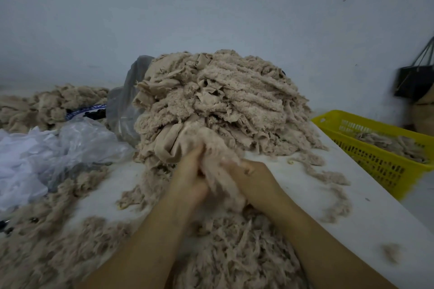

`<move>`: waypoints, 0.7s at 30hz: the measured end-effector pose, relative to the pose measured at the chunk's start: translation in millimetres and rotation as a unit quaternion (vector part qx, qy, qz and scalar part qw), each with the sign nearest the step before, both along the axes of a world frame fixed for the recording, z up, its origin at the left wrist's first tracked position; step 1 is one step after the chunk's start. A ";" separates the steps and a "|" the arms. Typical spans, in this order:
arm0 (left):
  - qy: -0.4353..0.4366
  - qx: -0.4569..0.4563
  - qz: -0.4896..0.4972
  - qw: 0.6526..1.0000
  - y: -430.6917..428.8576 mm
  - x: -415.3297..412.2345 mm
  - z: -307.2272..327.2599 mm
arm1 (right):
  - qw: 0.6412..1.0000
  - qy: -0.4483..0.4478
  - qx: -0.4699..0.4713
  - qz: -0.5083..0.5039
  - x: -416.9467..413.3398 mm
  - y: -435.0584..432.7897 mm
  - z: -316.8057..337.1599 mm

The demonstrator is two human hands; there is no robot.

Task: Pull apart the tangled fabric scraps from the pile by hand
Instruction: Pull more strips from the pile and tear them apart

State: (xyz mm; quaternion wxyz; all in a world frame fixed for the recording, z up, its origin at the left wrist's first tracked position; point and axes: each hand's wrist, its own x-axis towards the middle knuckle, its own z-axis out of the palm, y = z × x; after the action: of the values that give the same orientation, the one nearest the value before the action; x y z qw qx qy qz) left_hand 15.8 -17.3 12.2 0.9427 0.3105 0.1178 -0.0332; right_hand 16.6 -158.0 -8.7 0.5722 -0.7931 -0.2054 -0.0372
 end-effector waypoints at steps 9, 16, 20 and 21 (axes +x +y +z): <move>-0.067 0.006 0.046 0.997 10.2 0.0 6.4 | 0.978 0.124 0.113 -0.125 15.8 -14.2 7.6; -0.076 0.266 -0.016 0.961 -16.5 -13.8 17.4 | 0.993 0.084 0.069 -0.047 13.2 -9.2 23.6; -0.150 0.541 0.000 0.827 -25.7 -15.7 5.6 | 0.991 0.106 0.060 -0.052 22.6 -7.3 26.4; -0.175 0.588 -0.008 0.790 -24.3 -16.3 2.1 | 0.992 0.105 0.051 -0.056 23.8 -9.1 26.4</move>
State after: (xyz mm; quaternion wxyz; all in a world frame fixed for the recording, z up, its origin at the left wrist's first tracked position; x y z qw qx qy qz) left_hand -0.6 -41.6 14.3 0.5825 0.8060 -0.0552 0.0898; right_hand 40.4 -167.1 17.7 0.6272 -0.7728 -0.0972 0.0038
